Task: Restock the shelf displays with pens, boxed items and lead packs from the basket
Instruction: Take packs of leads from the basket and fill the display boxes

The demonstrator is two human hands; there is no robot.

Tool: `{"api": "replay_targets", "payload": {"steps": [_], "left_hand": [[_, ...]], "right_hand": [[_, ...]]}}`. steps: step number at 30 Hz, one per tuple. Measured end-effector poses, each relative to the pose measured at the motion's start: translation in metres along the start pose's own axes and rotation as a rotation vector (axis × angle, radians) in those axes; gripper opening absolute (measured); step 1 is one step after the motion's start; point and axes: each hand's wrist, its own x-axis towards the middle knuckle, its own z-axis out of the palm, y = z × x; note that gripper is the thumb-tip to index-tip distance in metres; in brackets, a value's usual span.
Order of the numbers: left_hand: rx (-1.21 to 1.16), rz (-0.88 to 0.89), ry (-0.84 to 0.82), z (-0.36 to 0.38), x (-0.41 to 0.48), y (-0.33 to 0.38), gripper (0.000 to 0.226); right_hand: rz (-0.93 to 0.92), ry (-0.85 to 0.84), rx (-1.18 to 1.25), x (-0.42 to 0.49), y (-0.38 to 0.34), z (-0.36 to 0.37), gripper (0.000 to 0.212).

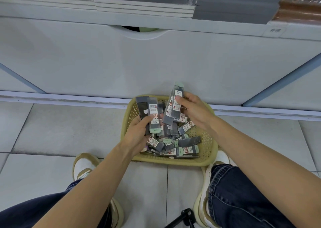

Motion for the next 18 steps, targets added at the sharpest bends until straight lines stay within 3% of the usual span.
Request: {"api": "replay_targets", "payload": {"steps": [4,7,10,14,18], "left_hand": [[0.15,0.102,-0.063,0.008,-0.008,0.02,0.016],[0.232,0.146,-0.041,0.017,-0.013,0.036,0.036],[0.337,0.132,-0.064,0.02,-0.02,0.051,0.036],[0.493,0.09,-0.12,0.021,-0.033,0.072,0.054],[0.279,0.218,-0.047,0.034,-0.05,0.086,0.037]], "right_hand": [[-0.09,-0.094,-0.097,-0.009,-0.031,-0.001,0.025],[-0.129,-0.163,-0.171,-0.016,-0.052,0.0,0.029],[-0.15,-0.202,-0.298,-0.024,-0.065,-0.001,0.027],[-0.129,-0.251,-0.386,-0.037,-0.074,-0.001,0.03],[-0.182,-0.184,-0.338,-0.05,-0.092,0.006,0.031]]}}
